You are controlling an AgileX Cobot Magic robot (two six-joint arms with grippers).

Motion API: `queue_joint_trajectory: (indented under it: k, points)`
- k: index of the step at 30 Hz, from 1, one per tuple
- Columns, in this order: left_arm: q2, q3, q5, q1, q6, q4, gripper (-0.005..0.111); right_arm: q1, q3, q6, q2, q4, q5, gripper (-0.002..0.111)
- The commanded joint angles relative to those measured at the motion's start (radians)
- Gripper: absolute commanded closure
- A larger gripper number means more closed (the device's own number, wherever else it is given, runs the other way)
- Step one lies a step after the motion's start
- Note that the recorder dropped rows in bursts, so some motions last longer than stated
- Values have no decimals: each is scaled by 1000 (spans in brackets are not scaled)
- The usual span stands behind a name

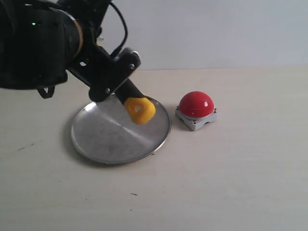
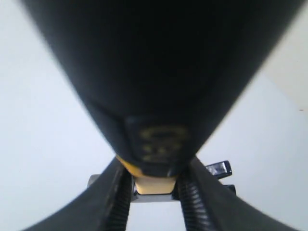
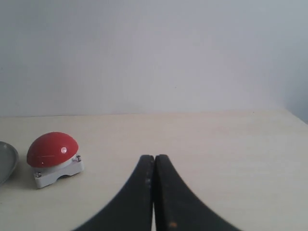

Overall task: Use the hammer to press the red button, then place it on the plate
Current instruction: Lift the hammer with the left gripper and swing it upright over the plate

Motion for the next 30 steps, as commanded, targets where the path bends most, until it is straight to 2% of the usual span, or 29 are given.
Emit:
queue_joint_trajectory:
  k: [1, 5, 7, 10, 13, 17, 25, 30]
  points:
    - [-56, -7, 56, -166, 19, 78, 107, -2, 4, -16, -5, -11, -16, 108]
    - [-68, -7, 82, -284, 27, 108, 107, -2, 4, -2, -5, 5, -121, 108]
    - [-68, 12, 100, -322, 23, 171, 107, -2, 4, 50, -5, 63, -218, 108]
    - [-68, 63, 106, -345, -33, 313, 107, -2, 4, 180, -5, 175, -291, 108]
    - [-68, 104, 107, -345, -72, 393, 107, -2, 4, 241, -5, 180, -254, 108]
    - [-68, 130, 108, -330, -72, 407, 107, -2, -11, 255, 5, 180, -226, 108]
    - [-68, 128, 102, -275, -35, 407, 107, 4, -137, 285, 270, 175, -216, 108]
    - [-68, 128, 78, -221, -16, 407, 107, 136, -340, 239, 564, 110, -108, 108]
